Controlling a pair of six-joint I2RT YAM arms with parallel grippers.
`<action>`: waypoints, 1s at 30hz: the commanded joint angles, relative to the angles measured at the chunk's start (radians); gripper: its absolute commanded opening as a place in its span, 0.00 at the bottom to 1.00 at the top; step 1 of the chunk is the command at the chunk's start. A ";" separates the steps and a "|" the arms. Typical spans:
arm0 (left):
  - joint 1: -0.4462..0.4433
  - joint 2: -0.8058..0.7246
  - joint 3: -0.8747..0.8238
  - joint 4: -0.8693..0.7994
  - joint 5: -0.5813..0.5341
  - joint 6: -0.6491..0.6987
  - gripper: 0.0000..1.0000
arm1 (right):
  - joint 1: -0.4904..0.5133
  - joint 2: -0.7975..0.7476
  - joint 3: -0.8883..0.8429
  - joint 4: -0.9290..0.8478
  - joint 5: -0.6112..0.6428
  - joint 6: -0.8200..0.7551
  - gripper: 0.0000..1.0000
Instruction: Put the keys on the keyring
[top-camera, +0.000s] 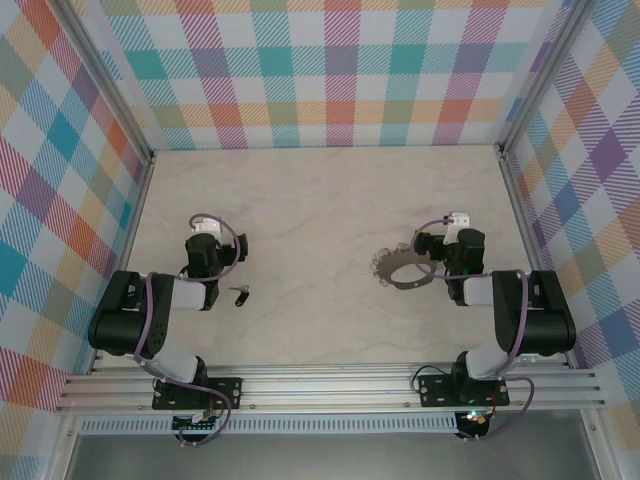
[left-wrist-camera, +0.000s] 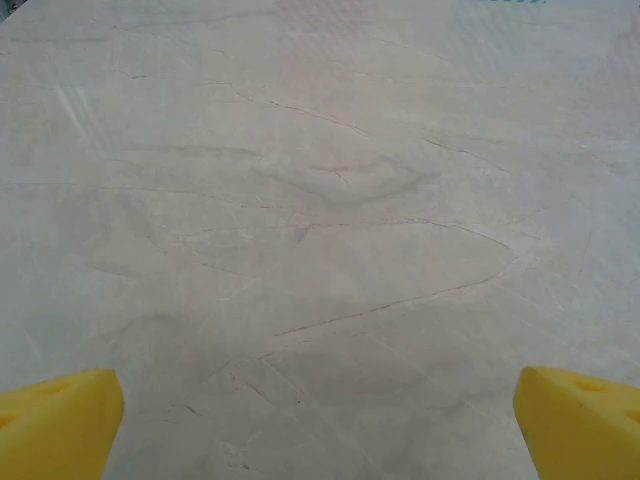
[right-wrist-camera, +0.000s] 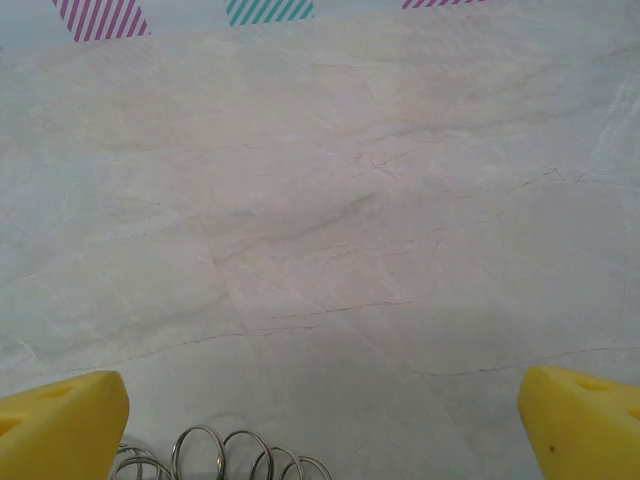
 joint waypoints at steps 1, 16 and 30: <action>0.007 0.001 0.015 0.003 0.012 0.004 1.00 | -0.001 -0.009 0.013 0.015 -0.020 -0.012 1.00; 0.007 0.000 0.015 0.002 0.011 0.004 1.00 | -0.001 -0.009 0.013 0.016 -0.020 -0.013 1.00; 0.014 0.001 0.020 -0.007 0.026 0.001 1.00 | -0.003 -0.006 0.019 0.008 -0.022 -0.009 1.00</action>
